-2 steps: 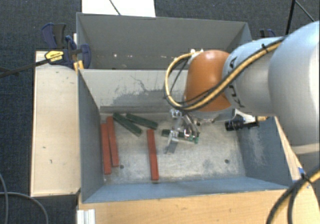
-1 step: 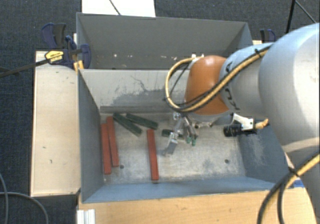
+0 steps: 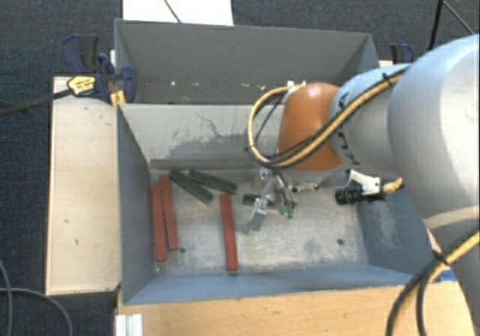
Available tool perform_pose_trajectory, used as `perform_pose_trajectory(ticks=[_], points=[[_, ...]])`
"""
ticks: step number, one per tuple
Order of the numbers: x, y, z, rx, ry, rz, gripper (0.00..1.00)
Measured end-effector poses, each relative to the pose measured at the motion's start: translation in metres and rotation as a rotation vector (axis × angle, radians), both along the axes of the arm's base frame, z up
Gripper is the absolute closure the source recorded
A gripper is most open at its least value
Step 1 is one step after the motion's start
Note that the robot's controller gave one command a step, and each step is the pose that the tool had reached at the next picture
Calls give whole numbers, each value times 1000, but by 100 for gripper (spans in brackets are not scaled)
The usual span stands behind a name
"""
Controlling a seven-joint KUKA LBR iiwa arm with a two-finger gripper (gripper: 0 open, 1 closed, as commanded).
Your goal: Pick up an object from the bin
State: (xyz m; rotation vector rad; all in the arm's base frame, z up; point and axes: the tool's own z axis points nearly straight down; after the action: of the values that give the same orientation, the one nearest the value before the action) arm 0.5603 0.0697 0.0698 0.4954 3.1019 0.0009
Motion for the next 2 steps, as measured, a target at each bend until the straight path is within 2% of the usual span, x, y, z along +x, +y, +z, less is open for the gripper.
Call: perform_pose_trajectory(ticks=[1, 2], points=[[0, 0, 0, 0, 0, 0, 100], [1, 0, 24, 1, -4, 3, 100]])
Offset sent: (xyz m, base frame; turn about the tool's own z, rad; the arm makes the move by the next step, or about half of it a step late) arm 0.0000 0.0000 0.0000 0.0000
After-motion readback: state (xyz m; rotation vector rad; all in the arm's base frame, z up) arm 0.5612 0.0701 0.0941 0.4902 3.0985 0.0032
